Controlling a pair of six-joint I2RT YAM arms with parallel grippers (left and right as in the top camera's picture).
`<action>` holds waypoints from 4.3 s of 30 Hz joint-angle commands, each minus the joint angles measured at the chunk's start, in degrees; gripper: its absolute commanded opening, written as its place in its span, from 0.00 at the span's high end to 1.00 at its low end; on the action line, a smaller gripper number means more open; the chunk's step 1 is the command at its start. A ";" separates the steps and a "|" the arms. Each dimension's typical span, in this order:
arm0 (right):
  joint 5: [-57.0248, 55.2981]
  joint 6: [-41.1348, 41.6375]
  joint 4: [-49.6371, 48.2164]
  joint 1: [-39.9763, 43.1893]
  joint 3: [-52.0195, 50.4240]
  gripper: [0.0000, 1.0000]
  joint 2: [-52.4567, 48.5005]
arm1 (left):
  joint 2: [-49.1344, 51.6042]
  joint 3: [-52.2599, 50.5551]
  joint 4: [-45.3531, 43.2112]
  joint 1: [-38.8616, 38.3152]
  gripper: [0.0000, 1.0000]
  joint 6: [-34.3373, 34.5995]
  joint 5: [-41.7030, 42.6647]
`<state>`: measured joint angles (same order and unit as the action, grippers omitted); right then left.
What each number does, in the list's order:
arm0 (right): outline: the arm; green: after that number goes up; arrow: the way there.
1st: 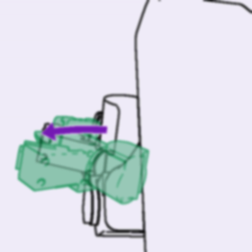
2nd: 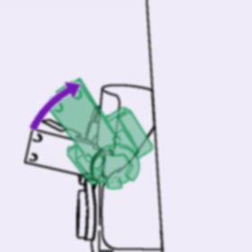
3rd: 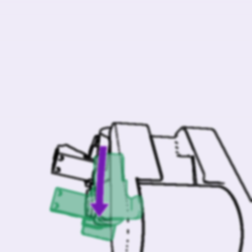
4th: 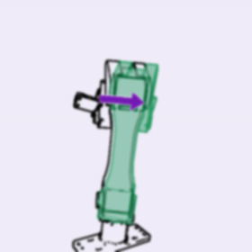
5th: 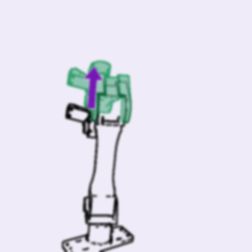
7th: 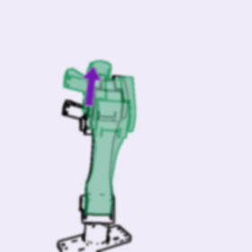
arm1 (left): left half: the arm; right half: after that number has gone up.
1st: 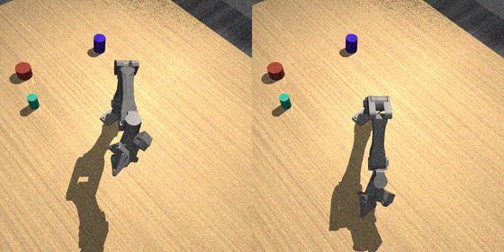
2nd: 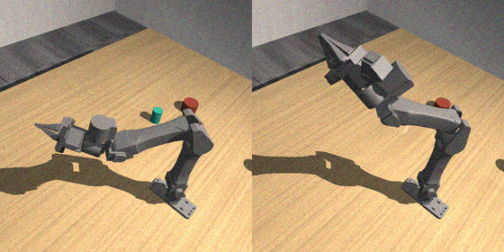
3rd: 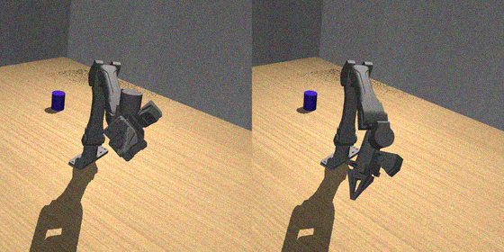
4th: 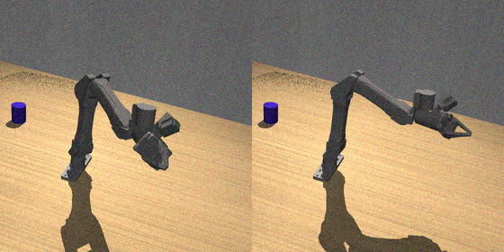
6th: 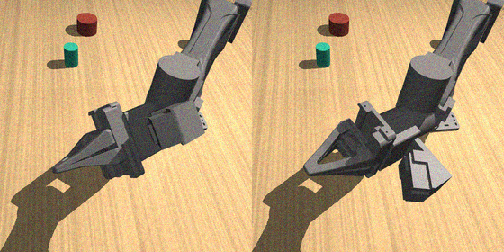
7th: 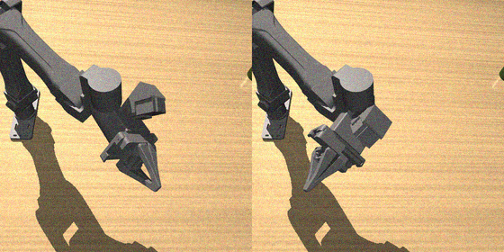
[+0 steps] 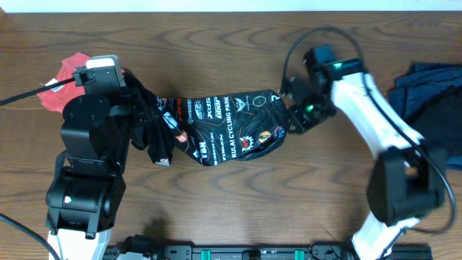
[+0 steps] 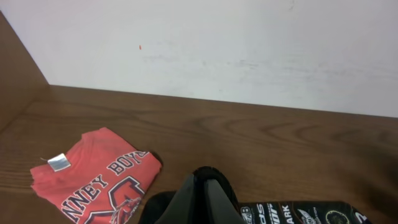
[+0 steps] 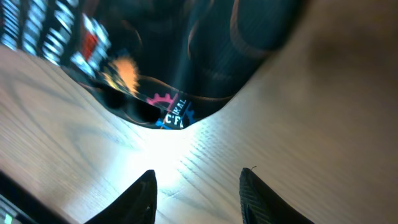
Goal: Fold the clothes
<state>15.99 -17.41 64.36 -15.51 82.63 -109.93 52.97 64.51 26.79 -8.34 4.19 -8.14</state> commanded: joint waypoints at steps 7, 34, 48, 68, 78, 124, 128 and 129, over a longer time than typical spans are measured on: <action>3.78 0.02 -3.06 -4.50 -2.91 0.39 -4.31 | -0.63 0.13 -0.35 0.28 0.94 -1.20 -1.62; -26.73 28.50 8.15 5.86 16.02 0.99 9.20 | -0.70 0.13 0.44 0.28 0.94 -1.18 -1.60; -29.83 27.89 16.92 10.80 16.37 0.99 23.93 | -7.50 0.13 3.02 0.28 0.94 1.01 -1.53; -29.70 23.12 -16.09 13.75 16.17 0.83 -0.74 | 31.50 0.13 -22.88 0.31 0.38 -2.29 -1.57; -26.12 23.12 -6.73 14.01 18.14 0.48 3.45 | 25.86 0.13 2.16 0.28 0.02 4.68 -1.01; -22.16 23.76 4.90 13.99 15.15 0.58 3.41 | 48.22 -7.21 20.28 0.24 0.54 11.63 21.22; -22.18 23.74 5.09 14.10 15.15 0.58 3.41 | 48.22 -8.04 20.22 0.24 0.94 11.65 21.24; -22.18 23.74 5.14 14.10 15.15 0.58 3.41 | 48.19 -8.02 20.24 0.24 0.94 12.02 21.40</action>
<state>-6.20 5.69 69.28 -1.85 98.13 -107.39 100.64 56.95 46.70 -8.29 15.68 13.21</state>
